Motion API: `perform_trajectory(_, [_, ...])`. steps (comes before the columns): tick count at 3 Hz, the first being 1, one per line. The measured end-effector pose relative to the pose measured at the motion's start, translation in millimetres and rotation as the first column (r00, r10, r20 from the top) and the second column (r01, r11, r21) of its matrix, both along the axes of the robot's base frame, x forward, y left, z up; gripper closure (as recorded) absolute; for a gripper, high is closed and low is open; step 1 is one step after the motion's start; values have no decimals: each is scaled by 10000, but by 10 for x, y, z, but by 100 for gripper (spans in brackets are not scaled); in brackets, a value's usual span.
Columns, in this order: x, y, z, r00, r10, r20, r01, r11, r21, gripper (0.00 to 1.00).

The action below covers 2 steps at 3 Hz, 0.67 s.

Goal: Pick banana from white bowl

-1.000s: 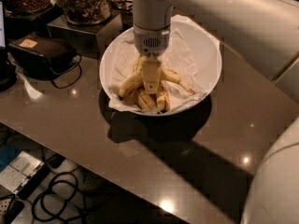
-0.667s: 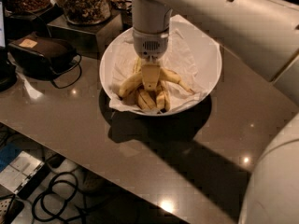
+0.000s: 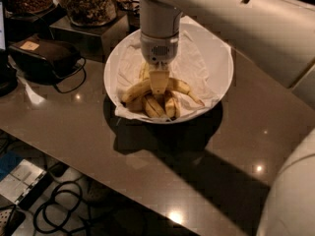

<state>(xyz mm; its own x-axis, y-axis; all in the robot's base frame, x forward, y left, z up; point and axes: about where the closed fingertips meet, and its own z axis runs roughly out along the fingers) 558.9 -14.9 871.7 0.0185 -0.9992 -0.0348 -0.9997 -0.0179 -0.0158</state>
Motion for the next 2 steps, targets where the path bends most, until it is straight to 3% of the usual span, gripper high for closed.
perform_trajectory(1, [-1,0,0,10000,4,1,-4,10000,1,100])
perform_trajectory(2, [-39,65,157,9992,57,395,-65,9998,206,100])
